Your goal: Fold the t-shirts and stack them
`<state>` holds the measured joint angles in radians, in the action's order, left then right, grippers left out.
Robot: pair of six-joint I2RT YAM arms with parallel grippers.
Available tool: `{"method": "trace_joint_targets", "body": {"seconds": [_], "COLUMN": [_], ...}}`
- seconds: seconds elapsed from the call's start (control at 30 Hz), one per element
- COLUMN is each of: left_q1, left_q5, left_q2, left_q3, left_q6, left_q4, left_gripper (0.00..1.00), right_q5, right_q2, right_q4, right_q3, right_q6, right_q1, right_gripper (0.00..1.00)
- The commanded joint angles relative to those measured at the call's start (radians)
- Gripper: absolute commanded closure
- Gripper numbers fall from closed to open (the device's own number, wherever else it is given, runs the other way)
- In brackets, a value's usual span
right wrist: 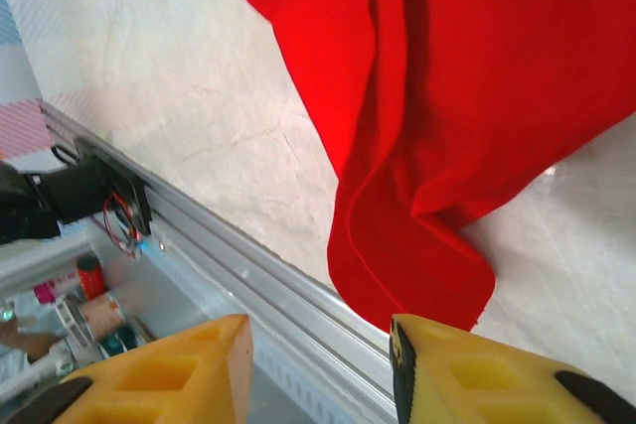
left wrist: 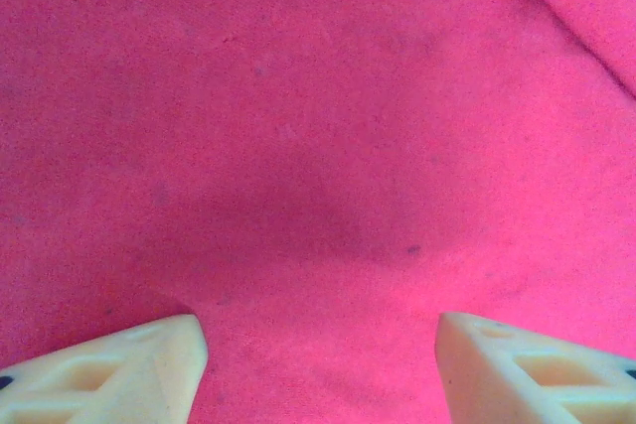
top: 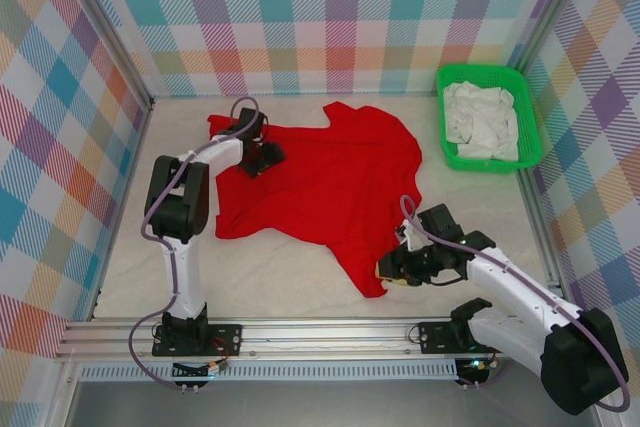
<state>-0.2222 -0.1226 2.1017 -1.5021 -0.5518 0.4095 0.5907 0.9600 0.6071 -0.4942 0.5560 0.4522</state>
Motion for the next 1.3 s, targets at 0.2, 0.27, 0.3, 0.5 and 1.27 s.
{"method": "trace_joint_targets", "body": {"seconds": [0.2,0.27,0.3,0.5,1.27], "left_q1": [-0.05,-0.074,-0.086,-0.103,-0.103], "left_q5": [0.027,0.051,0.065,0.104,0.212], "left_q2": [-0.146,-0.172,-0.184,-0.232,-0.072], "left_q3": [0.015,0.035,0.054,0.175,0.197], "left_q6": [0.1,0.11,0.112,0.096,0.092], "left_q4": [0.245,0.269,0.274,0.234,0.205], "left_gripper": [0.31,0.3,0.3,0.3,0.33], "right_q5": [-0.27,-0.316,-0.342,-0.489,-0.762], "right_q2": [0.19,0.261,0.301,0.522,0.688], "right_q4": [0.024,0.007,0.0,0.007,0.008], "right_q3": [-0.249,-0.289,-0.314,-0.467,-0.51], "right_q6": [-0.017,-0.032,-0.04,-0.1,-0.027], "right_q1": [-0.13,-0.183,-0.203,-0.235,-0.237], "right_gripper": [0.58,0.58,0.58,0.54,1.0]}}
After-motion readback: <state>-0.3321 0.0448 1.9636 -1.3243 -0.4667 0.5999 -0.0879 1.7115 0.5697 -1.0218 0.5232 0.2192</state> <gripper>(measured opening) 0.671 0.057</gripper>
